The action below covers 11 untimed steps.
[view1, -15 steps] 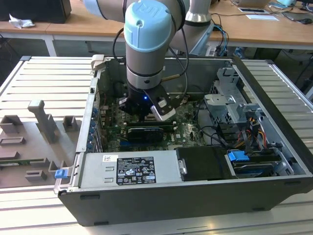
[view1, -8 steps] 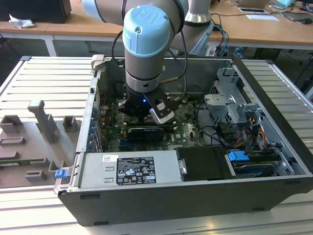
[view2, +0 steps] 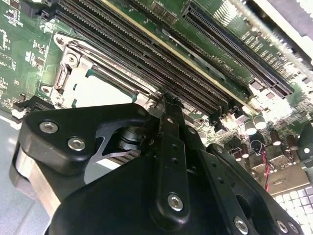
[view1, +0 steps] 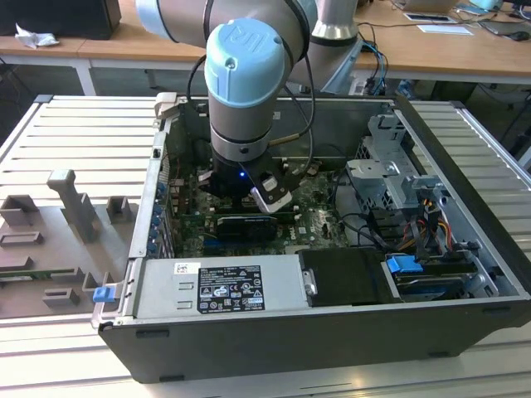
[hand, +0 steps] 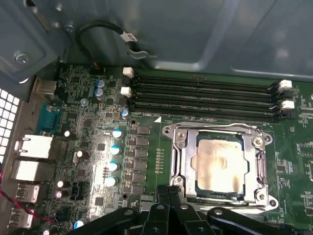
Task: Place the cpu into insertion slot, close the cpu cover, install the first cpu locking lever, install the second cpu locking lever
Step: 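Install the second cpu locking lever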
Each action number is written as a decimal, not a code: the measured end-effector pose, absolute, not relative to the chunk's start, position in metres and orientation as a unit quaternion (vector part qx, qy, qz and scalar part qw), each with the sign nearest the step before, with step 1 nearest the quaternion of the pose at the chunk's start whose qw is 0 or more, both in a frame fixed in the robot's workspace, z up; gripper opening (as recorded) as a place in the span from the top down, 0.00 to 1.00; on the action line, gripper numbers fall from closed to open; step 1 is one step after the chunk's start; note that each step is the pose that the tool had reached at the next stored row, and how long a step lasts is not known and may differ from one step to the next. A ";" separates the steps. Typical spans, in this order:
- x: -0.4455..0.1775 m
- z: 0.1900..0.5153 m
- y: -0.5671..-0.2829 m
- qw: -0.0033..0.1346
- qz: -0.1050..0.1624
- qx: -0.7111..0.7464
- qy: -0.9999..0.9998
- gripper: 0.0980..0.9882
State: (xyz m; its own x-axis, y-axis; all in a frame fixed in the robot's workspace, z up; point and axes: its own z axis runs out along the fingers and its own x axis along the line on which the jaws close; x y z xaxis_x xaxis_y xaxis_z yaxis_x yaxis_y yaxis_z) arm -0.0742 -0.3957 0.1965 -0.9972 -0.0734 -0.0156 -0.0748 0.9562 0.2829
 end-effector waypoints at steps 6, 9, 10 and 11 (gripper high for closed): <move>-0.075 0.202 -0.396 0.003 0.146 -0.038 0.989 0.99; -0.075 0.207 -0.396 0.002 0.146 -0.038 0.989 0.99; -0.075 0.209 -0.396 0.002 0.146 -0.038 0.989 0.99; -0.075 0.211 -0.396 0.003 0.146 -0.038 0.989 0.99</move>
State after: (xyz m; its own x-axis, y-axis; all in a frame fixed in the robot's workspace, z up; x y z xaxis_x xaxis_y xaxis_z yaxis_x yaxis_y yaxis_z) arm -0.0753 -0.3957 0.2108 -0.9972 -0.0735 -0.0159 -0.0749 0.9545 0.2886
